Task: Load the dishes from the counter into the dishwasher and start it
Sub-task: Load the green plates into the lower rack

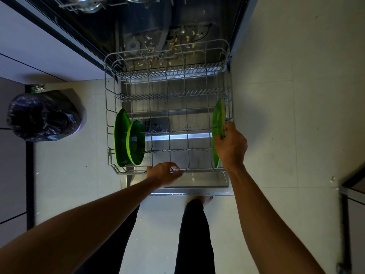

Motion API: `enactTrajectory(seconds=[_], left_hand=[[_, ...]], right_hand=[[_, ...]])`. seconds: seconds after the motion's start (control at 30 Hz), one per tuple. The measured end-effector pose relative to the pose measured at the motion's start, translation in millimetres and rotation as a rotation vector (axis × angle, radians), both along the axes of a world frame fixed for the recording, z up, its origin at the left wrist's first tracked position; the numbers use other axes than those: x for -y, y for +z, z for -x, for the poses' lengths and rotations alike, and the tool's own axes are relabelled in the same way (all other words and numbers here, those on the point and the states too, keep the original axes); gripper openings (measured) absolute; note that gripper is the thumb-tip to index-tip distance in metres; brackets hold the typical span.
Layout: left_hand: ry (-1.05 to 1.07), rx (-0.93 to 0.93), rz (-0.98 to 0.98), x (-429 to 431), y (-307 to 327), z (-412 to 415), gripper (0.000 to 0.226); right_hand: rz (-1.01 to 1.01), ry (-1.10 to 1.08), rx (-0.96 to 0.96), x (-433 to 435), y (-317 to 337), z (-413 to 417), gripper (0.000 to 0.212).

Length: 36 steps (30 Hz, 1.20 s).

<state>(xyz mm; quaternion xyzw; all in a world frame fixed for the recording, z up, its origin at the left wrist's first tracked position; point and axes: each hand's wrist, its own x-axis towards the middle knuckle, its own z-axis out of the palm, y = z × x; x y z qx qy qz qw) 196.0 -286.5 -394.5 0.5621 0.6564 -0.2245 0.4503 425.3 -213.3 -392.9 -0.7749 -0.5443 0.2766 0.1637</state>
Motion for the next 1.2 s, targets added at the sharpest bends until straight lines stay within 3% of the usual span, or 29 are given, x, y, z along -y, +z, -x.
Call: enactTrajectory(seconds=[0.2,0.57,1.2], left_hand=[[-0.034,0.006,0.031,-2,1,2,0.046],[-0.03,0.014,0.049,-3,2,3,0.046],[-0.015,0.036,0.031,-4,0,5,0.044]], right_hand=[[-0.021,0.072,0.056,-17,9,-14,0.019],[-0.073,0.027,-0.076,3,-7,-14,0.02],[0.163,-0.003,-0.101,31,-28,-12,0.024]])
